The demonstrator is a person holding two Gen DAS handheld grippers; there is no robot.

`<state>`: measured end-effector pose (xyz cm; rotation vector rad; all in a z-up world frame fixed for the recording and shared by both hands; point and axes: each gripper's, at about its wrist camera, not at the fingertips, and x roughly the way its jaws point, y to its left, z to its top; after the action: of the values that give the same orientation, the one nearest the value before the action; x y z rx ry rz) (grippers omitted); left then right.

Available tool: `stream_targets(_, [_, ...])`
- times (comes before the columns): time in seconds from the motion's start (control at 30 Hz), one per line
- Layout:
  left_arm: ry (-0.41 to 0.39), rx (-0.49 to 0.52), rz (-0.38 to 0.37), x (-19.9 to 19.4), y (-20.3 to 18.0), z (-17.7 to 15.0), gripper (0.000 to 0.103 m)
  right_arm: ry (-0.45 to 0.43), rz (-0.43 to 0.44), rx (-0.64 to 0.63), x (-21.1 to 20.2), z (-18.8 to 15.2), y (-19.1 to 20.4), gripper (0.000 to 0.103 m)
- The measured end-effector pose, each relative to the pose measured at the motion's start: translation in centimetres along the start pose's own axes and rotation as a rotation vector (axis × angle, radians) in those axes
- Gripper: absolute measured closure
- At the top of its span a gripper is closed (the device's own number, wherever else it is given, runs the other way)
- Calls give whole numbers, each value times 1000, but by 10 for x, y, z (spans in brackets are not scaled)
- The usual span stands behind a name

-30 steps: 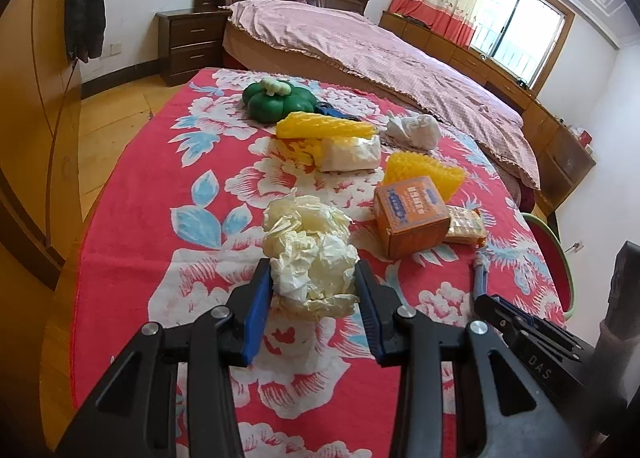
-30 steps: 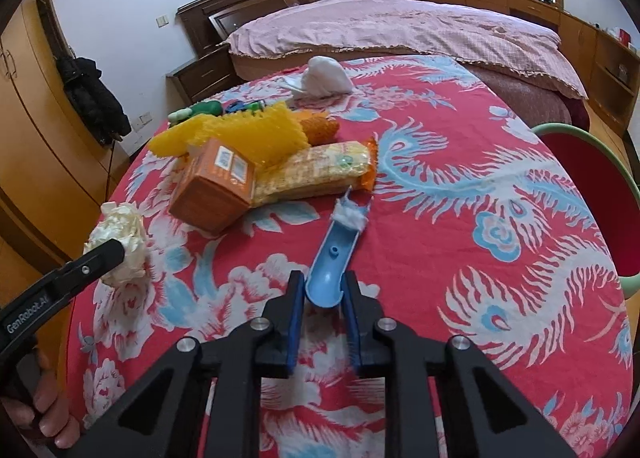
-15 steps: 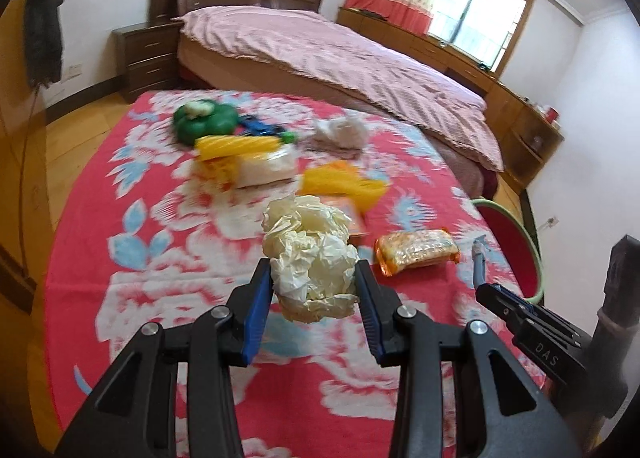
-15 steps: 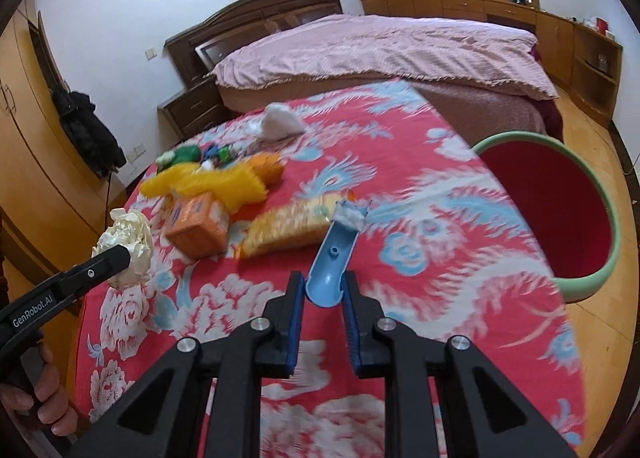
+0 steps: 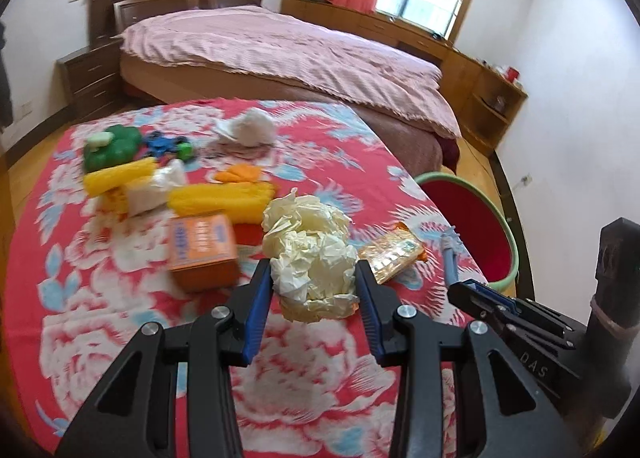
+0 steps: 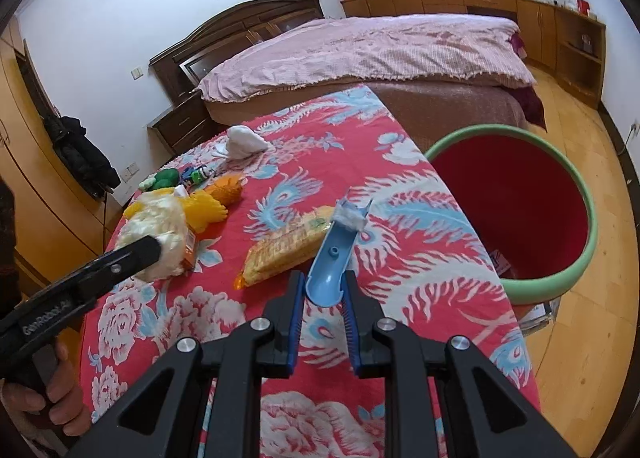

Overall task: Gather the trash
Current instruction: 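Carry both items over the red bin while the right tool releases the blue piece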

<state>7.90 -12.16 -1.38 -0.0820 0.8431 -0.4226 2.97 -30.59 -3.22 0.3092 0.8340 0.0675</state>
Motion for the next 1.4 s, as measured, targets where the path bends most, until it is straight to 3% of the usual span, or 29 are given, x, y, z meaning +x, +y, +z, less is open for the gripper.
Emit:
stream_targets(0.23, [64, 53, -42, 37, -32, -2, 62, 21, 3, 19, 5, -7, -19, 82])
stream_targets(0.37, [84, 91, -28, 50, -43, -3, 62, 26, 11, 39, 7, -8, -28, 82])
stream_targets(0.83, [45, 108, -11, 45, -49, 9, 61, -60, -25, 106, -20, 11, -72, 82])
stream_targets(0.97, [15, 125, -47, 38, -63, 23, 61, -79, -53, 141, -24, 19, -92, 82])
stream_targets(1.4, [98, 195, -142, 93, -134, 45, 61, -74, -114, 238, -12, 34, -162, 82])
